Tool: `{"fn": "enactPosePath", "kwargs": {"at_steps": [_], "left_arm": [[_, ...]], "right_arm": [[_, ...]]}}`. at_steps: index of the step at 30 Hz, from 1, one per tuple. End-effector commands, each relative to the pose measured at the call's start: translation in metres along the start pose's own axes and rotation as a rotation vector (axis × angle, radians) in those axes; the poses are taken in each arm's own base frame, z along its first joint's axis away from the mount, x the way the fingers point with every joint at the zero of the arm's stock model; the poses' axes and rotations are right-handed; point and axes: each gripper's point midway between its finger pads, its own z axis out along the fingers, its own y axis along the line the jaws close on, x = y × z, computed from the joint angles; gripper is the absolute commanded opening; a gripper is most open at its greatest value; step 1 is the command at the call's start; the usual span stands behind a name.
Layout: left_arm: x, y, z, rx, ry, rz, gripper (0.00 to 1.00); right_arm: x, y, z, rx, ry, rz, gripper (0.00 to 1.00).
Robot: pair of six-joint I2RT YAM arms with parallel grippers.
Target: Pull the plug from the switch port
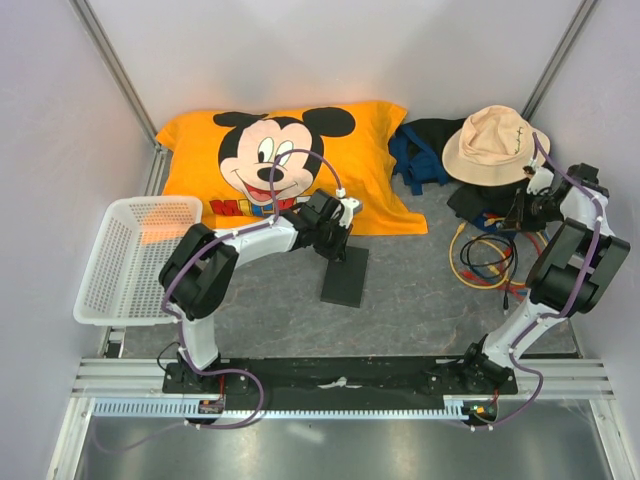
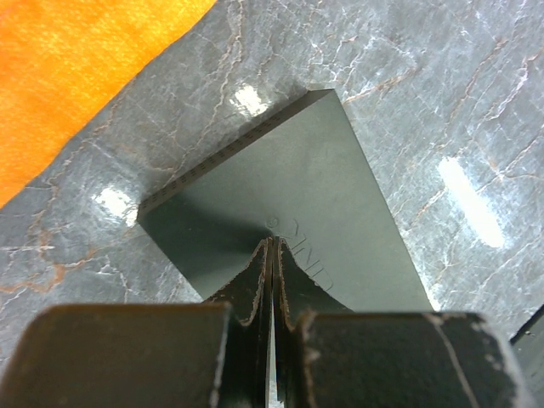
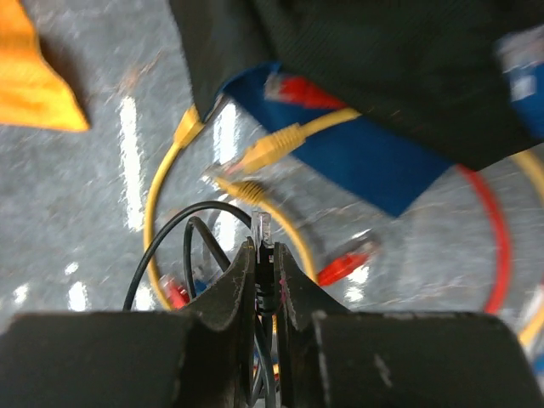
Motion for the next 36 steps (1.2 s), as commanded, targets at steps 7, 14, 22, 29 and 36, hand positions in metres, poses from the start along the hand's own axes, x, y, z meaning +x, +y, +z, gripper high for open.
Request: {"fn": "enactPosePath", "kwargs": {"at_steps": [7,14,22,29,36], "left_arm": [[-0.012,0.001,-0.022,-0.015,-0.053,0.086,0.02],[-0.013,-0.002,-0.023,-0.005,-0.057,0.113,0.02],[-0.055,-0.016,-0.057,0.001,-0.162,0.236,0.26],[-0.112,-0.005,-0.131,-0.141,-0.328,0.382,0.99],[-0.116,0.033,-0.212,-0.224,-0.469,0.222,0.99]], "right_arm": [[-0.038,-0.014,-0.018,0.193,-0.166,-0.081,0.98],[-0.09,0.052,-0.063,0.262,-0.348,-0.268,0.98],[-0.118,0.141,-0.084,0.098,-0.438,-0.344,0.98],[-0.127,0.194,-0.085,0.019,-0.471,-0.364,0.98],[-0.118,0.237,-0.075,0.189,-0.473,-0.509,0.98]]}}
